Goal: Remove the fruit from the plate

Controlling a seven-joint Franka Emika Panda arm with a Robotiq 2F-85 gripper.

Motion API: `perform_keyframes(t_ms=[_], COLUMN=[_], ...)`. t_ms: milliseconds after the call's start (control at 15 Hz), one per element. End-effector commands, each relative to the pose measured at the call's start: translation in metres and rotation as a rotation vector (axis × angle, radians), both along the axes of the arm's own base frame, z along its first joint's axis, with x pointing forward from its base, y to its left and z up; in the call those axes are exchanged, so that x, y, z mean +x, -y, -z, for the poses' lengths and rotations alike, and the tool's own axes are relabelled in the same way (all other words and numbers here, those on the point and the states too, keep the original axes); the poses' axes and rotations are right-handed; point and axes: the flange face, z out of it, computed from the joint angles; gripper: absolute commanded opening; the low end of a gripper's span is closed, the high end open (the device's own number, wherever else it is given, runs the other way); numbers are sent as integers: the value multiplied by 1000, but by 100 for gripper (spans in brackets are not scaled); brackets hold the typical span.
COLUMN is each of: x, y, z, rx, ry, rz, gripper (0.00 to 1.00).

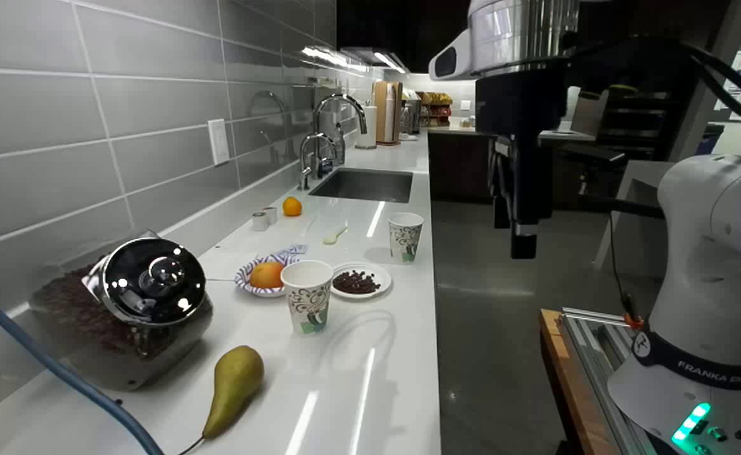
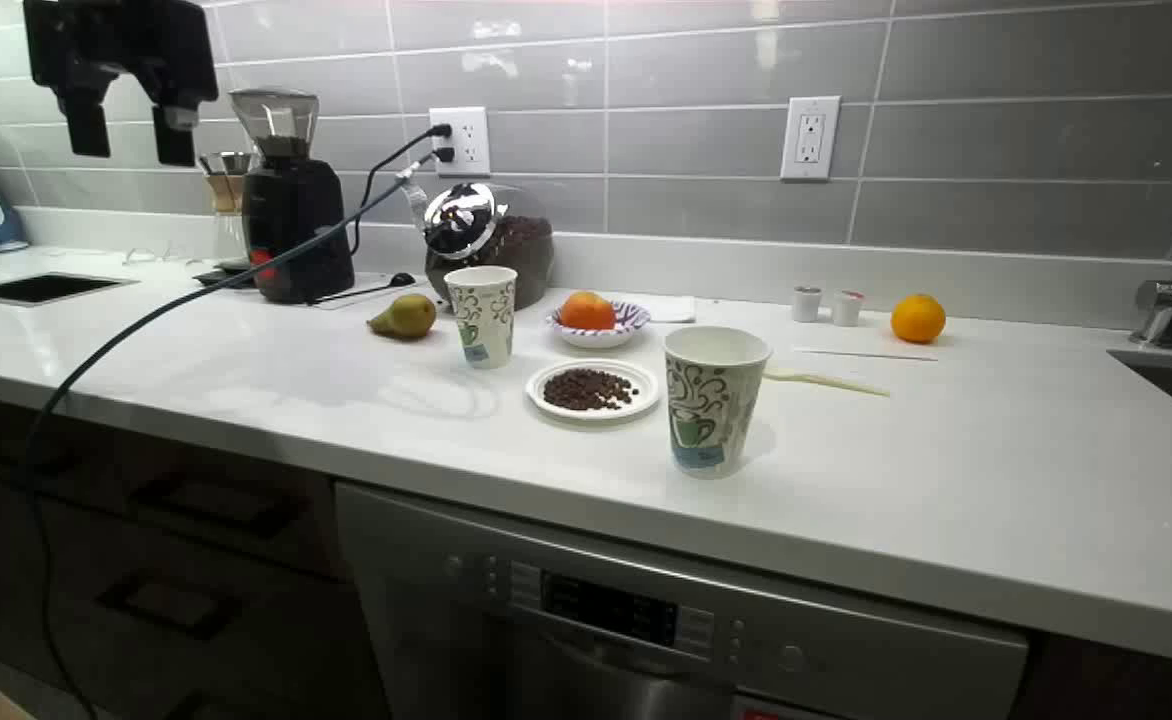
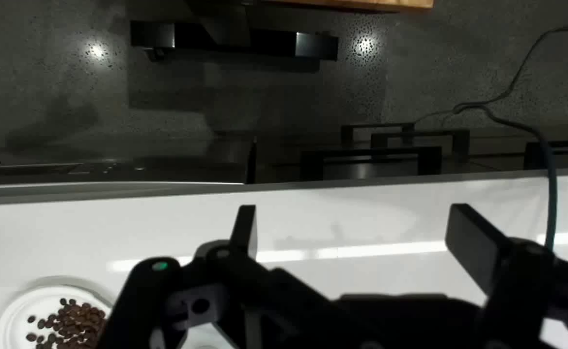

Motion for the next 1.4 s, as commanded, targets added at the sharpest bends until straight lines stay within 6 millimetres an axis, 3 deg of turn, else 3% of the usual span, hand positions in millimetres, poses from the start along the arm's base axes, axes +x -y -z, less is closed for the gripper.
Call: perform_keyframes(t_ms=[0,533,1000,1333], x=[0,0,67,124], y=[0,0,34,73], z=[0,0,-52,-74], rx=[0,0,57,2], ry=[-1,0,190,261], rz=[0,0,-10,-45], gripper=[100,100,100,100])
